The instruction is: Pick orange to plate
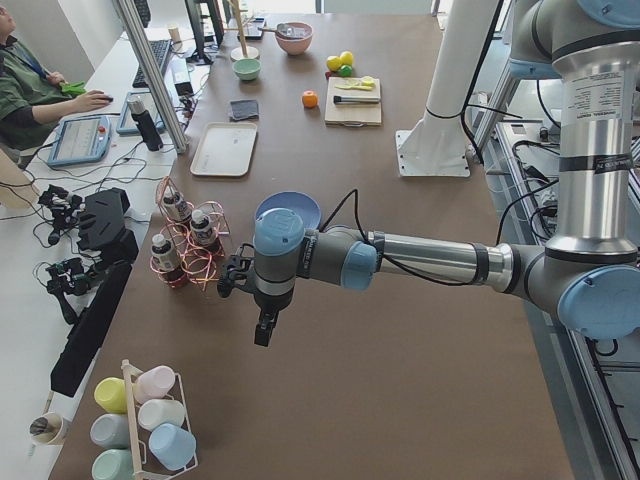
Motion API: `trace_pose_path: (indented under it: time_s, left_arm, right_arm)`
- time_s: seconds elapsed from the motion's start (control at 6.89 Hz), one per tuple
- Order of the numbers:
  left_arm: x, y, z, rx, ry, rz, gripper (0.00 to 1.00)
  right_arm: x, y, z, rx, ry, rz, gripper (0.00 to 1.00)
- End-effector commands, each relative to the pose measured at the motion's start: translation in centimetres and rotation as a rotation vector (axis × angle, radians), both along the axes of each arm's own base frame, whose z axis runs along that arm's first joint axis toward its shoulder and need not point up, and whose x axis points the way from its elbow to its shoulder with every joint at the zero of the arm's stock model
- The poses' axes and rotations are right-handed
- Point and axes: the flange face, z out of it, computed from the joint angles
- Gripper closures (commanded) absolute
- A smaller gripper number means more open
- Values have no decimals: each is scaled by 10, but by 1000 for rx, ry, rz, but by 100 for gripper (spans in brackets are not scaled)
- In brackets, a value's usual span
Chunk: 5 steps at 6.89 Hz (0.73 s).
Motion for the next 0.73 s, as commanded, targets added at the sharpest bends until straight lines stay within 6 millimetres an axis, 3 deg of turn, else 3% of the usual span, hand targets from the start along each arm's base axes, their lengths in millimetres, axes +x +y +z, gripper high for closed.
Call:
trace_pose_path:
  time_s: [0.0,0.44,0.58]
  left_arm:
    - [0,-3,-8,19,6,4,2]
    - [1,-10,-9,37,7,10,2]
    - [-2,-6,0,27,6,-4,2]
  right_arm:
    - [0,0,0,0,1,0,0]
    - [0,0,-1,1,1,0,0]
    - [0,0,-2,4,2,0,0]
